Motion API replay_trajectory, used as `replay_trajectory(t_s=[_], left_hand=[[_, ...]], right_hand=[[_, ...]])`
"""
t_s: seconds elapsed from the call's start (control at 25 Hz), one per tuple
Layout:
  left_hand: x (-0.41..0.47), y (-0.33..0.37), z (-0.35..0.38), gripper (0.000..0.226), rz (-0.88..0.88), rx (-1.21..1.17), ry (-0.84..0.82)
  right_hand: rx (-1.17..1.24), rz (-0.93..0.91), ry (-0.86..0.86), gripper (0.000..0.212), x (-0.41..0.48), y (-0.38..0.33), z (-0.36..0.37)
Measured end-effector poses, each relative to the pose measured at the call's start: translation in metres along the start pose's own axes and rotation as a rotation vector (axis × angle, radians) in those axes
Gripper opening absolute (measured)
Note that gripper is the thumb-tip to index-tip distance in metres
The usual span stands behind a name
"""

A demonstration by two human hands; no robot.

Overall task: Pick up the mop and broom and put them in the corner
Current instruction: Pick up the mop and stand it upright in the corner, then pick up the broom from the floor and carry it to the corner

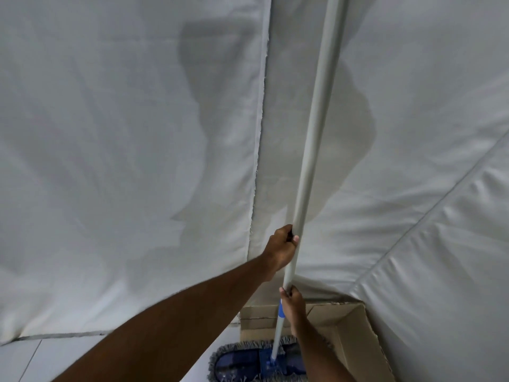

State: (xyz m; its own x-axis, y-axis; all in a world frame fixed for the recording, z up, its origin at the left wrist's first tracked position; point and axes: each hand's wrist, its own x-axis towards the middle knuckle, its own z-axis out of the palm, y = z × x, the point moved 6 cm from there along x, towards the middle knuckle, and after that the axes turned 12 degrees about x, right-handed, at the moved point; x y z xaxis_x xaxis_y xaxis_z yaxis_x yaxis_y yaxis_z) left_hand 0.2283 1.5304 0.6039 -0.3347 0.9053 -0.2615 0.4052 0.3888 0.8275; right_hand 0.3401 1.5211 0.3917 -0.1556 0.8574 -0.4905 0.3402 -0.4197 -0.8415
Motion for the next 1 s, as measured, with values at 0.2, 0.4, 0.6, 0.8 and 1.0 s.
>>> replay_trajectory(t_s=[0.2,0.4,0.6,0.8,1.0], left_hand=[[-0.017,-0.004,-0.017,0.035,0.014,0.022,-0.037],[-0.077,-0.031,-0.119,0.054,0.086,0.352,0.092],[-0.227,-0.090,-0.296,0.074,0.006,0.769,0.501],[-0.417,-0.168,-0.409,0.079,-0.142,0.959,0.869],[-0.630,-0.243,-0.457,0.068,-0.399,1.132,1.126]], right_hand=[[0.083,-0.004,0.105,0.031,-0.001,-0.011,0.010],[0.079,-0.198,0.168,0.064,-0.024,-0.080,0.035],[0.095,-0.517,0.162,0.097,-0.114,-0.185,0.105],[-0.042,-0.834,-0.060,0.088,-0.271,-0.249,0.238],[-0.178,-1.122,-0.405,0.080,-0.471,-0.225,0.393]])
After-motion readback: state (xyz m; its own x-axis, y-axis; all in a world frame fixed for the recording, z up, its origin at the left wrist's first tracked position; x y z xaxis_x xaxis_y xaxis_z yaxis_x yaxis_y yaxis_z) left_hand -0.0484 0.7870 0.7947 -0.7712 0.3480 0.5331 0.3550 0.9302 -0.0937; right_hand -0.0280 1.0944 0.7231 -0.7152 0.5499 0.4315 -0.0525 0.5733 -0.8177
